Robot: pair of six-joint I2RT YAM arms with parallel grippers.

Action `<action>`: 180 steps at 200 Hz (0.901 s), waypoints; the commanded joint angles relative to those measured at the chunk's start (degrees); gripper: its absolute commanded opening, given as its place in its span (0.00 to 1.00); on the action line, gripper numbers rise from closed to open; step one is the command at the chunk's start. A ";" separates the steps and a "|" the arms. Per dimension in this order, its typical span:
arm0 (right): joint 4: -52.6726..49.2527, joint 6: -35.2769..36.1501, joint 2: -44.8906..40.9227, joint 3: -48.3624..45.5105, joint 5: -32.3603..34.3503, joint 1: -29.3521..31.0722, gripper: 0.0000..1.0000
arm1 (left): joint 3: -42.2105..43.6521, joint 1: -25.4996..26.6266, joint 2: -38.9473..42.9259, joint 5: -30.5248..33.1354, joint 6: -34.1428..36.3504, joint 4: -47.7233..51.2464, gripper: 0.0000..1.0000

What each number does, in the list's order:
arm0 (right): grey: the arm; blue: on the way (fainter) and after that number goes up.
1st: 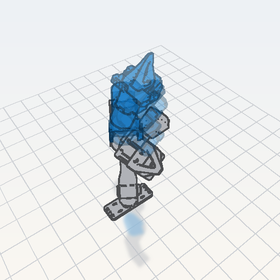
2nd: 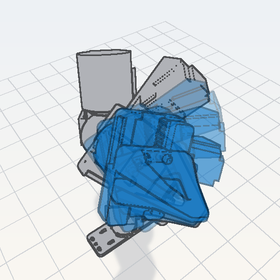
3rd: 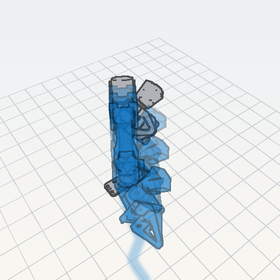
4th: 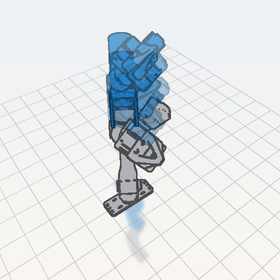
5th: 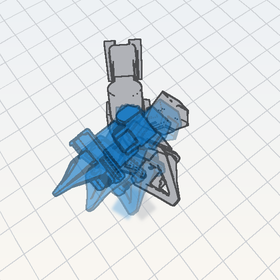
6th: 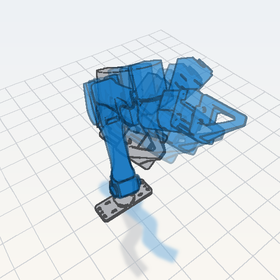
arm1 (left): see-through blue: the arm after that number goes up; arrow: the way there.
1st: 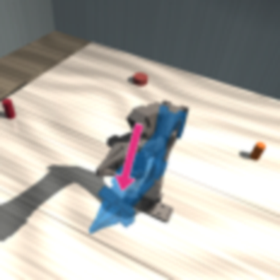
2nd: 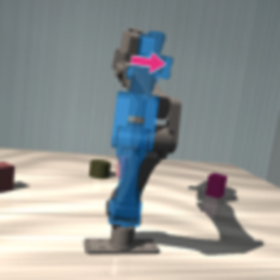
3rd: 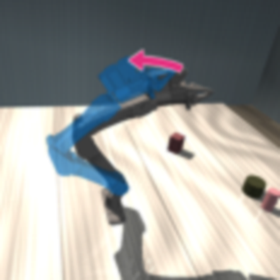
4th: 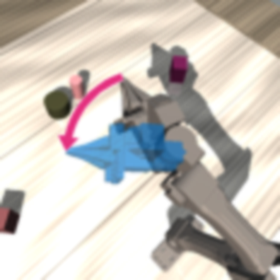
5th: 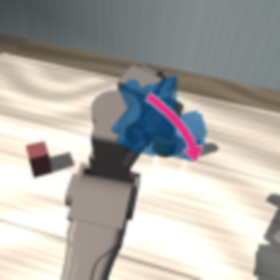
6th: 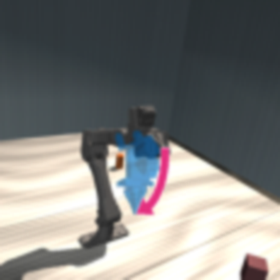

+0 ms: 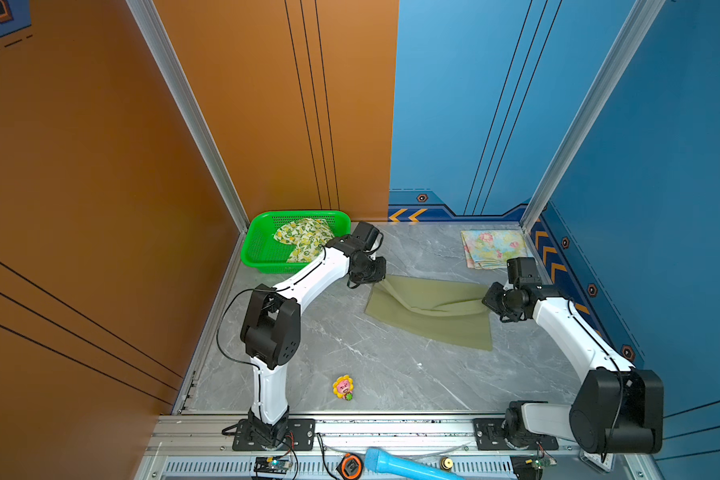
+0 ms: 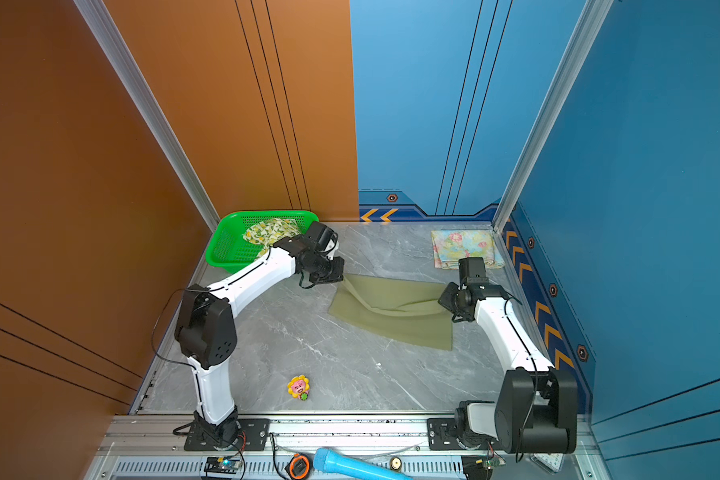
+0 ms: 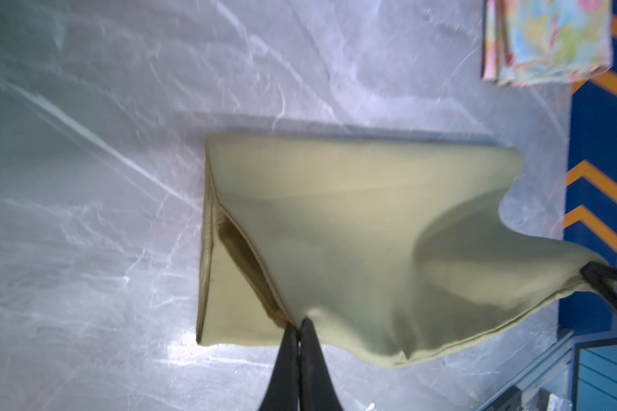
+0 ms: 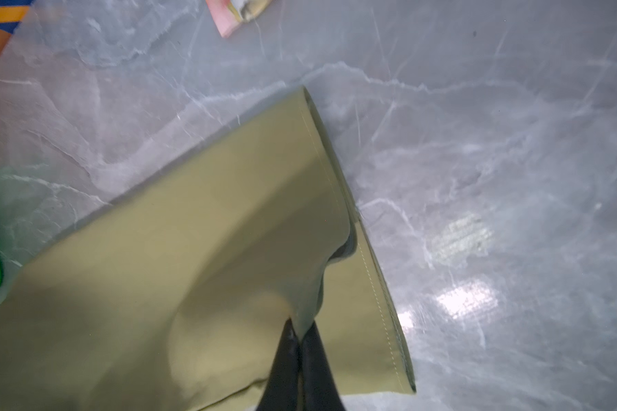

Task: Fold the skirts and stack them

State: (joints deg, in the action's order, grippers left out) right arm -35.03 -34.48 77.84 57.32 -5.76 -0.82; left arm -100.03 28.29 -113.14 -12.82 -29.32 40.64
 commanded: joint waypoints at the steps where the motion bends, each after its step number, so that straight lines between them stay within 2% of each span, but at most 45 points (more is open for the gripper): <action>1: -1.52 1.67 4.95 7.11 -0.16 -1.28 0.00 | -8.07 -2.06 -4.56 -1.71 1.95 4.61 0.00; 49: -1.96 2.64 16.86 23.36 -3.11 -4.10 0.00 | -23.08 -4.91 -13.49 -4.93 1.50 6.36 0.00; 87: -2.50 2.83 18.93 27.14 -3.79 -4.33 0.00 | -28.33 -4.92 -16.32 -6.52 1.04 6.53 0.00; 124: -2.42 3.23 13.46 21.60 -3.82 -3.94 0.00 | -24.02 -4.59 -13.30 -6.38 1.85 6.47 0.00; 180: -2.01 2.42 0.55 7.31 -3.17 -2.80 0.00 | -8.93 -2.58 -3.77 -3.80 2.92 4.33 0.00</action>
State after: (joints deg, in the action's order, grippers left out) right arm -35.86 -32.75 83.22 69.63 -8.99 -4.36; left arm -114.32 24.38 -122.87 -17.65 -27.83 45.78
